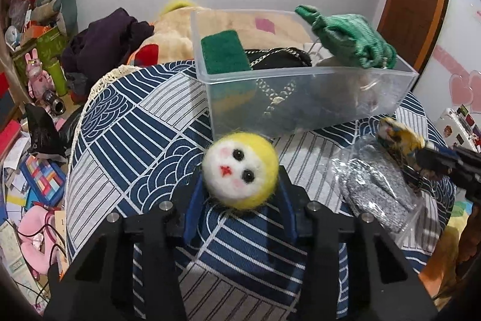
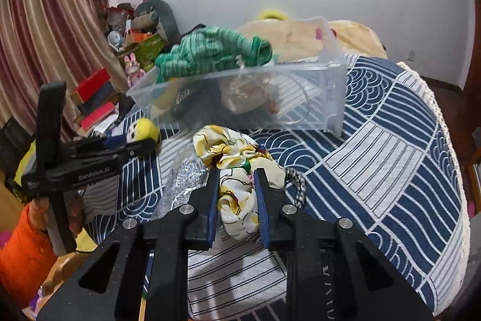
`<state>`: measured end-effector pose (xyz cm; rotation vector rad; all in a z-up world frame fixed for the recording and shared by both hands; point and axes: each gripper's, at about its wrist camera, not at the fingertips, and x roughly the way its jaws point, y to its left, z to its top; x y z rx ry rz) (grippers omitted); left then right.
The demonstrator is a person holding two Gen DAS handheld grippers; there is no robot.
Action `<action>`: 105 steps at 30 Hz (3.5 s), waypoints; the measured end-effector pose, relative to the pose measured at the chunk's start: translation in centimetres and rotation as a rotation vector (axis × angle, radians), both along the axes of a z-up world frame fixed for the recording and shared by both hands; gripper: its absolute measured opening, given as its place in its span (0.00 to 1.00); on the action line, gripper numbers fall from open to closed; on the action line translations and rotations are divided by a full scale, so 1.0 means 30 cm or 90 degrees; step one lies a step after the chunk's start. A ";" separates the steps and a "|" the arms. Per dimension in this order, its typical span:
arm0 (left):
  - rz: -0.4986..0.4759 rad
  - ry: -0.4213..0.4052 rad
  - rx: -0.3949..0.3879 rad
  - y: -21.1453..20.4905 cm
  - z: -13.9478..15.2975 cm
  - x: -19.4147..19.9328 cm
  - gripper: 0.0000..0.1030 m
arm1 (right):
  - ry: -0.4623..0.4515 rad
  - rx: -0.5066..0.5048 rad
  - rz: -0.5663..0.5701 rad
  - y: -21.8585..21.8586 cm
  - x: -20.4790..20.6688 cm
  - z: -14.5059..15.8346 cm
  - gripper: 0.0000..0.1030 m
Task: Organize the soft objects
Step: 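Grasp the plush ball with the left tool while the right tool grasps the floral scrunchie, then drop the plush ball into the box with the left tool while the right tool drops the scrunchie in, then grasp the bagged grey sock with the left tool while the right tool grasps the black-white cord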
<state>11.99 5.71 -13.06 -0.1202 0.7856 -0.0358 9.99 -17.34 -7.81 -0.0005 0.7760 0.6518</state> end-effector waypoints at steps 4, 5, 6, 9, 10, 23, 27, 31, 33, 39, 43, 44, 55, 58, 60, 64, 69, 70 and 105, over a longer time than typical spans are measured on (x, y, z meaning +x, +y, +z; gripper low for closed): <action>-0.002 -0.019 0.004 -0.010 0.035 -0.057 0.44 | -0.027 0.011 -0.009 -0.018 -0.020 0.048 0.18; -0.002 -0.023 0.003 -0.005 0.044 -0.065 0.44 | -0.034 0.014 -0.011 -0.022 -0.024 0.060 0.18; -0.002 -0.027 0.001 -0.001 0.055 -0.074 0.44 | -0.042 0.016 -0.013 -0.027 -0.026 0.071 0.18; -0.002 -0.045 -0.001 0.002 0.088 -0.103 0.44 | -0.065 0.023 -0.019 -0.037 -0.039 0.105 0.18; -0.003 -0.052 -0.002 0.001 0.105 -0.114 0.44 | -0.073 0.026 -0.021 -0.042 -0.043 0.117 0.18; -0.030 -0.165 0.027 -0.045 0.313 -0.118 0.44 | -0.172 0.053 -0.059 -0.035 0.019 0.284 0.18; -0.039 -0.186 0.042 -0.064 0.351 -0.073 0.44 | -0.183 0.068 -0.069 -0.027 0.062 0.314 0.18; -0.031 -0.192 0.044 -0.076 0.357 -0.011 0.44 | -0.183 0.076 -0.077 -0.006 0.118 0.322 0.18; -0.028 -0.182 0.045 -0.077 0.343 0.031 0.44 | -0.176 0.072 -0.080 0.010 0.154 0.311 0.18; -0.018 -0.138 0.028 -0.059 0.274 0.142 0.44 | -0.143 0.033 -0.071 0.069 0.234 0.242 0.18; -0.009 -0.103 -0.002 -0.034 0.227 0.212 0.44 | -0.110 -0.001 -0.063 0.105 0.281 0.183 0.18; -0.008 -0.095 -0.009 -0.030 0.218 0.228 0.44 | -0.104 -0.011 -0.063 0.109 0.290 0.167 0.18; 0.003 -0.058 -0.018 -0.024 0.188 0.257 0.59 | -0.086 -0.045 -0.070 0.082 0.273 0.130 0.47; 0.008 -0.062 -0.030 -0.006 0.204 0.241 0.63 | -0.091 -0.030 -0.073 0.062 0.248 0.149 0.51; 0.006 -0.064 -0.035 0.002 0.218 0.229 0.64 | -0.108 -0.031 -0.074 0.055 0.224 0.172 0.55; -0.003 -0.084 -0.035 -0.009 0.263 0.181 0.67 | -0.144 -0.032 -0.074 0.046 0.189 0.214 0.61; -0.014 -0.117 -0.004 -0.067 0.316 0.091 0.92 | -0.195 -0.041 -0.083 0.021 0.102 0.241 0.79; -0.014 -0.121 -0.004 -0.076 0.320 0.079 0.97 | -0.198 -0.045 -0.082 0.023 0.091 0.239 0.79; -0.118 -0.022 -0.025 -0.298 0.029 -0.052 0.36 | -0.051 -0.055 -0.083 -0.092 0.030 0.003 0.06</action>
